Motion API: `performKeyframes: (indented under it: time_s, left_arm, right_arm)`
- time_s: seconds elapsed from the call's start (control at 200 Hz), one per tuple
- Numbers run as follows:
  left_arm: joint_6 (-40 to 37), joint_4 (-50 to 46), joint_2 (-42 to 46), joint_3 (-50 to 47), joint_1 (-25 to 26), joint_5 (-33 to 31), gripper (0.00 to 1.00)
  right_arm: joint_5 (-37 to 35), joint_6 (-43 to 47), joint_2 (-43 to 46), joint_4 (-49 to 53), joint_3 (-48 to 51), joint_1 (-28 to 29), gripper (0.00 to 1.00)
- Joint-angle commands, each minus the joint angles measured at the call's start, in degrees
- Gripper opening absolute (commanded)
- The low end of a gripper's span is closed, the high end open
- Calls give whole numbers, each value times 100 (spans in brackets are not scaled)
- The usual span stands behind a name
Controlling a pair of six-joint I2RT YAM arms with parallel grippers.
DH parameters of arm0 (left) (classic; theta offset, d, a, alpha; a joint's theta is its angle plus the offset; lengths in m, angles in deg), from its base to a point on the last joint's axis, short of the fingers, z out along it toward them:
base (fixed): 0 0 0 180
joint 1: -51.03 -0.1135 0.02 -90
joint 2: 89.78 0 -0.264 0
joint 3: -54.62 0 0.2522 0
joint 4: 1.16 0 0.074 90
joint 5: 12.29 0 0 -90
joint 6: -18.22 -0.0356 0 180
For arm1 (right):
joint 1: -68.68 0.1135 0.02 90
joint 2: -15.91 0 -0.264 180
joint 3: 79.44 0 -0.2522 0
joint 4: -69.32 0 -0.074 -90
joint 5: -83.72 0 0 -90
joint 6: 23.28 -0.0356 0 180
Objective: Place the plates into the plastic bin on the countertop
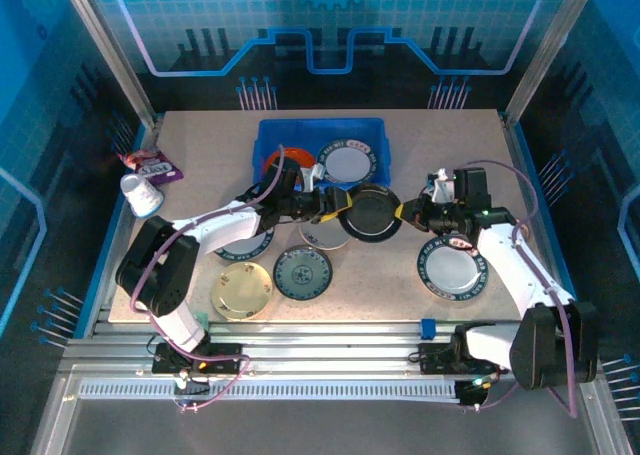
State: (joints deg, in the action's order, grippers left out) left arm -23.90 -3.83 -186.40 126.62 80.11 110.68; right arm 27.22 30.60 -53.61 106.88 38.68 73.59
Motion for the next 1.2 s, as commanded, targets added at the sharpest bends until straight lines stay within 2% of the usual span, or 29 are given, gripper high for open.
performKeyframes:
  time_s: [0.0, 0.035, 0.085, 0.18, 0.24, 0.275, 0.355, 0.41, 0.43, 0.45, 0.5, 0.575, 0.59, 0.615, 0.635, 0.69, 0.705, 0.836, 1.196]
  left_arm:
    - [28, 96, 240, -36, 9, 115, 33]
    - [4, 44, 236, -15, 5, 73, 22]
    - [-22, -19, 249, 7, 10, 34, 0]
    - [-94, -190, 265, 70, -11, -51, 0]
    - [-40, -121, 307, 31, -49, -44, 0]
    - [58, 22, 334, -24, -85, 9, 0]
    - [304, 337, 413, -173, -208, 101, 0]
    - [400, 481, 459, -229, -273, 187, 0]
    - [414, 489, 480, -234, -279, 202, 0]
    - [420, 478, 497, -234, -294, 214, 0]
    - [364, 357, 559, -206, -311, 195, 0]
    - [229, 109, 671, -199, -381, 135, 0]
    - [200, 69, 701, -203, -408, 113, 5]
    - [157, -9, 767, -224, -448, 61, 27]
    - [123, -78, 823, -252, -492, 4, 49]
    - [14, -274, 1024, -340, -604, -181, 91]
    - [-30, -362, 1083, -359, -635, -265, 98]
    - [-416, -1084, 1640, -452, -930, -701, 99]
    - [-568, -1652, 3005, -1179, -1935, -569, 99]
  right_arm:
    - [270, -131, -112, -198, -197, 171, 0]
    - [249, -132, -168, -217, -327, 220, 0]
    - [187, -132, -247, -217, -436, 293, 0]
    - [188, -207, -381, -374, -529, 401, 0]
    - [193, -273, -465, -549, -565, 448, 21]
    - [213, -310, -526, -631, -589, 471, 30]
    - [245, -352, -713, -733, -695, 540, 40]
    - [244, -373, -857, -808, -764, 602, 42]
    - [252, -394, -908, -858, -796, 627, 41]
    - [264, -420, -958, -926, -815, 648, 36]
    - [275, -529, -1080, -1060, -875, 691, 0]
    - [167, -652, -1261, -1184, -1048, 746, 0]
    - [128, -659, -1303, -1206, -1093, 758, 0]
    - [62, -660, -1377, -1225, -1200, 777, 0]
    - [2, -658, -1441, -1236, -1288, 796, 0]
    - [-129, -636, -1722, -1245, -1600, 858, 0]
    - [-171, -627, -1802, -1239, -1690, 874, 0]
    - [-632, -514, -2655, -1140, -2638, 1094, 0]
    - [-1290, -429, -5089, -1023, -5237, 1569, 0]
